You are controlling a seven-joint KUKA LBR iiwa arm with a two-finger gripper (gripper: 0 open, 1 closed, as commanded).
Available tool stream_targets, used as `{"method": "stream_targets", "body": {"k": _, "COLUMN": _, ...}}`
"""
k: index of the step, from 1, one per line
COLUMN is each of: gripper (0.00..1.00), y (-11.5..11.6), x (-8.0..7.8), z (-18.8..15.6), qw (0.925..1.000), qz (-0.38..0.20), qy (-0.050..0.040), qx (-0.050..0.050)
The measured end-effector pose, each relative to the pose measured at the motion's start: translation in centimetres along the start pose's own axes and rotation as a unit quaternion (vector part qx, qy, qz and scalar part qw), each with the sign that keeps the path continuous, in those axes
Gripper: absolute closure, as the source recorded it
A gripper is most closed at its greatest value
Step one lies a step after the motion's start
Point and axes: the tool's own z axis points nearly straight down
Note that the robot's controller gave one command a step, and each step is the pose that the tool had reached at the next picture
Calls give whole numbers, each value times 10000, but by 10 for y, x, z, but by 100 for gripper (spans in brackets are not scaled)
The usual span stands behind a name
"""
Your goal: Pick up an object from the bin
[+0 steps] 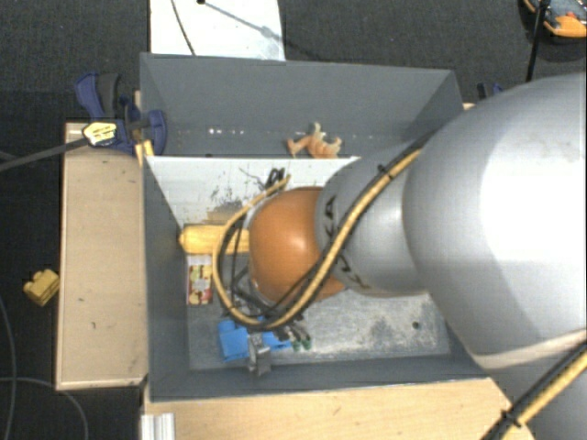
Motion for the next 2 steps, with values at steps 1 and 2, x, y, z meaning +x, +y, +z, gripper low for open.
{"method": "stream_targets", "body": {"k": 1, "gripper": 0, "y": 3, "x": -8, "z": 0, "qw": 9989, "qz": 470, "qy": 33, "qx": -4}}
{"method": "stream_targets", "body": {"k": 2, "gripper": 0, "y": 9, "x": -6, "z": 0, "qw": 9958, "qz": 913, "qy": 48, "qx": 2}}
